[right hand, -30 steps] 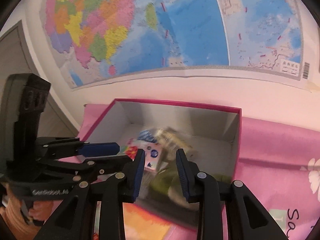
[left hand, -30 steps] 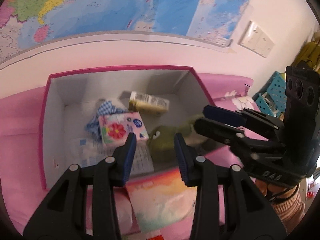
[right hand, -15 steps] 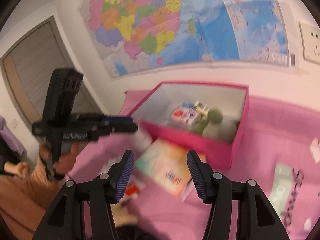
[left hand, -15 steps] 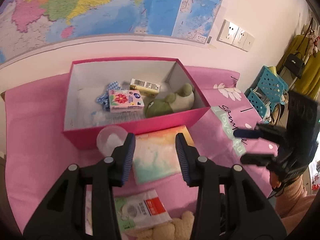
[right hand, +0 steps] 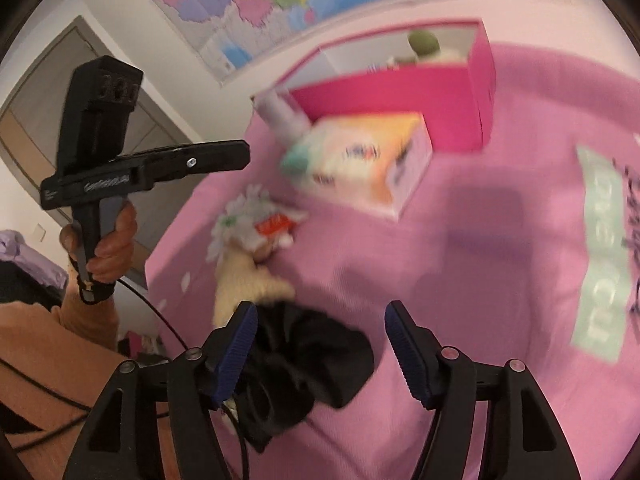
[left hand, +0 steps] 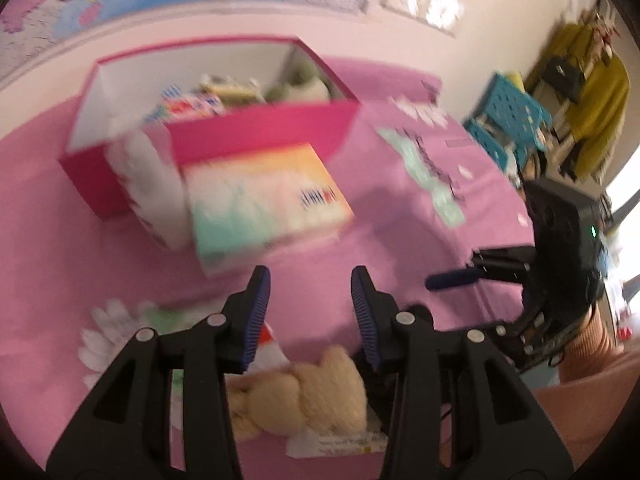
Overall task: Organize soft objects
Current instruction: 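Move the right gripper down to the black fabric item, then grasp the black fabric item with the right gripper and lift it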
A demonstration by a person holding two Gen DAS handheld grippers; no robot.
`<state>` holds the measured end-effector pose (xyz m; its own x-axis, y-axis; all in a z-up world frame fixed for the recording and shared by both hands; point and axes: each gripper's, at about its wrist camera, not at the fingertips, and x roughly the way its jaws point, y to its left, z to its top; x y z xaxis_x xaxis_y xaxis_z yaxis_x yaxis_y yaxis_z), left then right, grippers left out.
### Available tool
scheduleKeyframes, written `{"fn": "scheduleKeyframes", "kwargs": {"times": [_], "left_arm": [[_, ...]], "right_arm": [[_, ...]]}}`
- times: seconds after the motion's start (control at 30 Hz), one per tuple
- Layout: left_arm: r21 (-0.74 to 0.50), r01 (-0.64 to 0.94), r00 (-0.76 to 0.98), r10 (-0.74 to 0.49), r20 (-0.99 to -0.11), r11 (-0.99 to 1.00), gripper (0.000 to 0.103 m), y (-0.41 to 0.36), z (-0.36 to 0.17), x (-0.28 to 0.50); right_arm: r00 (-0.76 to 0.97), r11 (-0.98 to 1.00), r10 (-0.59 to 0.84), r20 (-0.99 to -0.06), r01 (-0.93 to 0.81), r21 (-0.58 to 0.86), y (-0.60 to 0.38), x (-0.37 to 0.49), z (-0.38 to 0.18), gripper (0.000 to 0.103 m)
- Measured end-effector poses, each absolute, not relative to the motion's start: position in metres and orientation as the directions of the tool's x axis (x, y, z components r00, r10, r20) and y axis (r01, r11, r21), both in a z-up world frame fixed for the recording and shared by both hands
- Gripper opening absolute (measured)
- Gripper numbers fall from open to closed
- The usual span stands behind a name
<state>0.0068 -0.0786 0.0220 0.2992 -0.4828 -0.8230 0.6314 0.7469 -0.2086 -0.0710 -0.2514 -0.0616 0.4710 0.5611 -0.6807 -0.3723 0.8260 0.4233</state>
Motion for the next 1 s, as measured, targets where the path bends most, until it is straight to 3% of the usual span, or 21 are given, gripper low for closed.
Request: {"fn": "scheduleKeyframes", "kwargs": {"times": [0.27,0.33,0.4,0.5,1.0], "left_arm": [[-0.230,0.701,0.195,-0.492,-0.849,0.675,0.043,-0.094,-0.004,-0.020],[-0.233,0.710,0.179,-0.490,-0.853,0.664,0.043,-0.097,-0.008,-0.023],[-0.238,0.716,0.164,-0.490,-0.856,0.656,0.043,-0.098,-0.010,-0.026],[-0.238,0.730,0.149,-0.489,-0.860,0.641,0.043,-0.099,-0.014,-0.031],[-0.313,0.746,0.050,-0.519,-0.853,0.587,0.043,-0.119,-0.022,-0.017]], "right_arm": [[0.404,0.810,0.580,-0.707,-0.375,0.450,-0.237,-0.069,-0.090,0.071],[0.399,0.804,0.587,-0.704,-0.383,0.454,-0.235,-0.068,-0.091,0.062],[0.388,0.802,0.587,-0.710,-0.393,0.449,-0.232,-0.068,-0.093,0.023],[0.401,0.809,0.576,-0.712,-0.405,0.427,-0.231,-0.073,-0.091,0.014],[0.568,0.804,0.594,-0.570,-0.436,0.404,-0.245,-0.066,-0.027,0.008]]}}
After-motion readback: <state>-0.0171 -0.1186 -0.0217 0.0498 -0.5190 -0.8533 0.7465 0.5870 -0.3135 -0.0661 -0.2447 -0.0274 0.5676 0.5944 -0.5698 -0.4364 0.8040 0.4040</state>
